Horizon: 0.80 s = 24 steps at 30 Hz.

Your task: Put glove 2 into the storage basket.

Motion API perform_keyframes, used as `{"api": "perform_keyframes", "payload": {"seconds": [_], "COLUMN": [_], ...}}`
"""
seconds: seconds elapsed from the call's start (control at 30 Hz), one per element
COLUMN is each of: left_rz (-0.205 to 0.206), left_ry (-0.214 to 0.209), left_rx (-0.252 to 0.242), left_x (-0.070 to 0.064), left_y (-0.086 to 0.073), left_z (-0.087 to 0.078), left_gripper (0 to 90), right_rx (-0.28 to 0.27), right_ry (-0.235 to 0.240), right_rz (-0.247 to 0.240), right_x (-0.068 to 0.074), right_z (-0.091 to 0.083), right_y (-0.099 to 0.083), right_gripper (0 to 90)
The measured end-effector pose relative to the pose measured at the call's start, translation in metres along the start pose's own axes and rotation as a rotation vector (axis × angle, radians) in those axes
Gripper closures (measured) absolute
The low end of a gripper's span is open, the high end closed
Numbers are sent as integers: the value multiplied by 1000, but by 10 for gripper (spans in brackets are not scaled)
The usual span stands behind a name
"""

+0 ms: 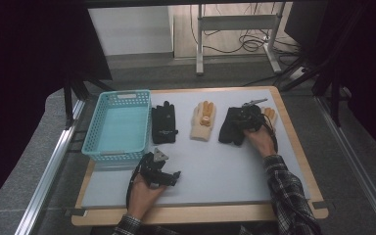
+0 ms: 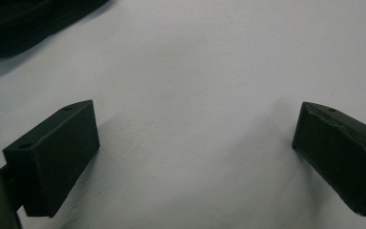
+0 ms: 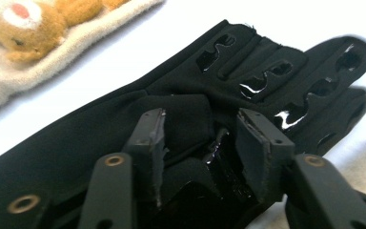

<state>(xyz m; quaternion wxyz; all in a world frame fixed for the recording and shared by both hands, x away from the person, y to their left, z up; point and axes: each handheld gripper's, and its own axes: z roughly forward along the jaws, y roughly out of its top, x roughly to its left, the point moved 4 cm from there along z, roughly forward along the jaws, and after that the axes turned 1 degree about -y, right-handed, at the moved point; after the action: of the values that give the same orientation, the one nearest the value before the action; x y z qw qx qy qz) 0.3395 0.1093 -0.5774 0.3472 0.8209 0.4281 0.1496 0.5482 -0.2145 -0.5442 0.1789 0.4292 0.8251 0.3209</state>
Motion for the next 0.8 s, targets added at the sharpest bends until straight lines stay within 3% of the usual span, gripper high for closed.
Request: {"api": "perform_keyframes", "payload": {"seconds": [0.07, 0.13, 0.2, 0.37, 0.47, 0.6, 0.8], "left_rz": [0, 0, 0, 5, 4, 5, 6], "left_ry": [0, 0, 0, 0, 0, 1, 4], "left_rx": [0, 0, 0, 3, 3, 3, 1], "left_x": [0, 0, 0, 0, 0, 0, 0], "left_y": [0, 0, 0, 0, 0, 0, 0], "left_z": [0, 0, 0, 0, 0, 0, 0], "left_gripper": [23, 23, 23, 23, 23, 23, 22], "right_rx": [-2, 0, 6, 23, 2, -19, -69], "right_ry": [23, 70, 91, 76, 60, 89, 138], "right_rz": [30, 54, 78, 68, 40, 42, 16], "right_x": [-1, -2, 0, 2, 6, 10, 21], "right_z": [0, -1, -1, -3, -10, -20, -50], "right_y": [-1, -1, -1, 1, 4, 7, 12], "right_gripper": [625, 772, 815, 829, 832, 832, 832]}}
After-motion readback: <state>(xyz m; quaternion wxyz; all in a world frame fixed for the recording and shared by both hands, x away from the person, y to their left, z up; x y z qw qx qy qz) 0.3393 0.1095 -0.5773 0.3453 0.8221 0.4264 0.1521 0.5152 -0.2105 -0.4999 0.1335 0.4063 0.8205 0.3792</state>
